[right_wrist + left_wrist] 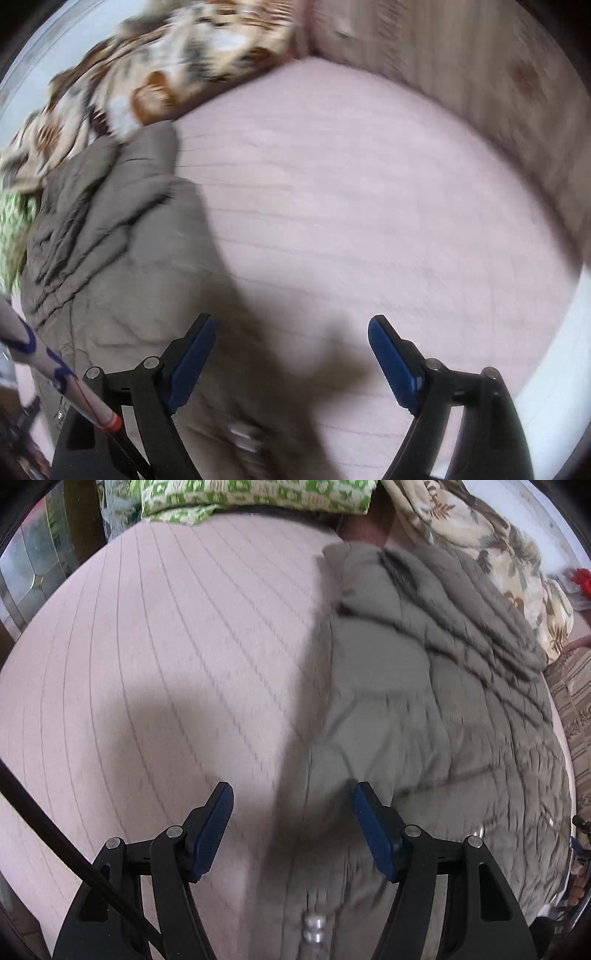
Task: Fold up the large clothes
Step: 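Lift the right gripper away from the folded jacket, then grasp the jacket hem with both grippers beside the drawstring cords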
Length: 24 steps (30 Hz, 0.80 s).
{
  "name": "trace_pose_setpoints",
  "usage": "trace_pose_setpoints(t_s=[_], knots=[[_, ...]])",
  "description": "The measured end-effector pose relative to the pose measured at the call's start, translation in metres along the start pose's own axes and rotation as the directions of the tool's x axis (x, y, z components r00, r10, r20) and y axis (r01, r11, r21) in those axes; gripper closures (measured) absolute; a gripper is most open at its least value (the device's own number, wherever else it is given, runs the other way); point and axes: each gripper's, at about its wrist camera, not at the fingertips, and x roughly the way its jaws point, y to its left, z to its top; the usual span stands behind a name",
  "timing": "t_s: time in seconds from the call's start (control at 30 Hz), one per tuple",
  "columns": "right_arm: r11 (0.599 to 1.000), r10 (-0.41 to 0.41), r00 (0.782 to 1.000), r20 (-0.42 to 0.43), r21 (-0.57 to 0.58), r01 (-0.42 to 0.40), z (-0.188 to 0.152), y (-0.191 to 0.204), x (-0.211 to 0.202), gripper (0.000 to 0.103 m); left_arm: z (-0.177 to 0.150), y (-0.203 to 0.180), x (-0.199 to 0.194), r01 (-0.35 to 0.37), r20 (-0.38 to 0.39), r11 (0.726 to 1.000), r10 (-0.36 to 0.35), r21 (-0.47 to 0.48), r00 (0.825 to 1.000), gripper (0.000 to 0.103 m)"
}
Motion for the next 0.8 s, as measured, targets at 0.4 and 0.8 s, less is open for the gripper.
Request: trace_pose_setpoints(t_s=[0.4,0.8], knots=[[0.963,0.254,0.967,-0.033,0.102,-0.249,-0.05,-0.053,0.011,0.013,-0.051,0.019,-0.016,0.195,-0.087,0.973,-0.206,-0.12,0.975,0.036],[0.766,0.598,0.8,-0.049,0.327,-0.553,-0.084,-0.077,0.019,0.012,-0.098,0.036,-0.026,0.401,-0.071,0.884,-0.428,-0.242,0.901,0.034]])
